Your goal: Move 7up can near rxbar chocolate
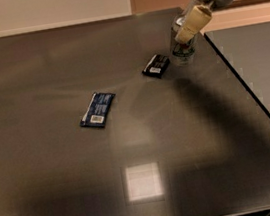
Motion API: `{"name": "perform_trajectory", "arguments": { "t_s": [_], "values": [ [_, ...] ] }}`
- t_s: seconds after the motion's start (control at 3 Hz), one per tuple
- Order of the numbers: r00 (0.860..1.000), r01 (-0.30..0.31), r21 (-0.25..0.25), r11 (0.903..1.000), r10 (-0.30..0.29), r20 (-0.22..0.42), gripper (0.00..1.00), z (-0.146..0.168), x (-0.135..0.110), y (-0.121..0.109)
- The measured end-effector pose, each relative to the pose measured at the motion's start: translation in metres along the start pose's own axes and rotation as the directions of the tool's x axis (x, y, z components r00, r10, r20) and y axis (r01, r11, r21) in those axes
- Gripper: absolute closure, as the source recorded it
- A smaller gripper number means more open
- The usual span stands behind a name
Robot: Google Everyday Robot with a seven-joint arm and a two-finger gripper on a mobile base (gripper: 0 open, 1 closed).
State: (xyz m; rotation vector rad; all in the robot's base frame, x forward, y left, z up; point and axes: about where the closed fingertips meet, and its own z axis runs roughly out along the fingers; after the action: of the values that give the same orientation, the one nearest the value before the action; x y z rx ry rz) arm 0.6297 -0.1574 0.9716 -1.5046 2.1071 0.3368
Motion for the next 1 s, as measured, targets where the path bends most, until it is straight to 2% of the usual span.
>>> {"name": "perform_trajectory", "arguments": {
  "t_s": [1.0],
  "values": [
    [0.998,-0.05,-0.022,0.9985,0.049,-0.042,1.0,0.031,0.016,-0.024]
  ]
}}
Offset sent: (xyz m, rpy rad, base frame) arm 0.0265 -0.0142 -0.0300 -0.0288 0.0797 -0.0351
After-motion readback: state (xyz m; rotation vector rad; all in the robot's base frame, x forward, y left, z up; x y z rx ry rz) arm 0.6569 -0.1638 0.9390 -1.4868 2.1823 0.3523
